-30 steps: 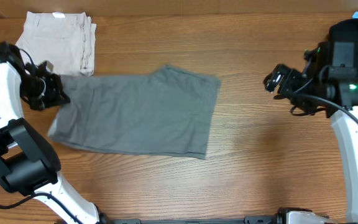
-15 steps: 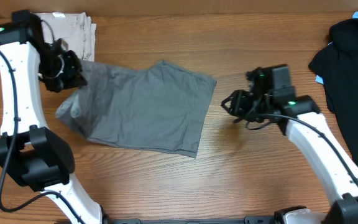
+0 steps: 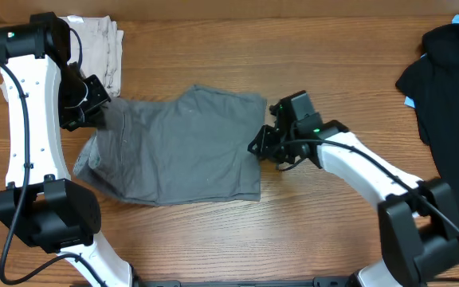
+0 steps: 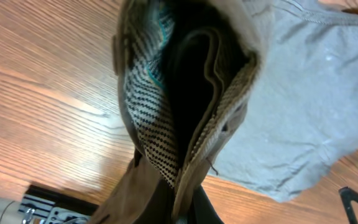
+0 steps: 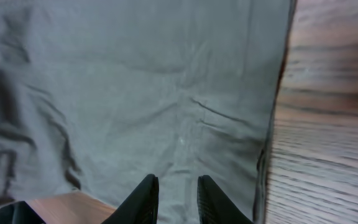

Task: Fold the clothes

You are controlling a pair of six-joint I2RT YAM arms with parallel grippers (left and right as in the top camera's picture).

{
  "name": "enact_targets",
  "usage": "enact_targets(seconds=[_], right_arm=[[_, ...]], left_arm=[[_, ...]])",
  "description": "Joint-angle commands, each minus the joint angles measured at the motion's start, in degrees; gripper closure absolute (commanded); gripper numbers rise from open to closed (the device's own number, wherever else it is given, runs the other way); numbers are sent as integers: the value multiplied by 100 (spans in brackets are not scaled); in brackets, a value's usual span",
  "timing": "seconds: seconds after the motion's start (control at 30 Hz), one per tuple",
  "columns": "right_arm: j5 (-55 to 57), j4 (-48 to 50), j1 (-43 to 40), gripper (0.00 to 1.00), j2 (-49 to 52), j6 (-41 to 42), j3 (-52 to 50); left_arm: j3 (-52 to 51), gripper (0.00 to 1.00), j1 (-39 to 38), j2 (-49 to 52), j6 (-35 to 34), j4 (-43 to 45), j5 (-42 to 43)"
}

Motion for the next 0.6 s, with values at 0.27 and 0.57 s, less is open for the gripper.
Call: enact_targets(seconds=[0.27,0.57], right_arm=[[-70,164,105,75,396,179,-35],[-72,214,114,78,439,179,-35]], left_arm=[[98,96,-114,-540,-249,-15,-166],[96,96,-514,-848,-396,-15,-26]])
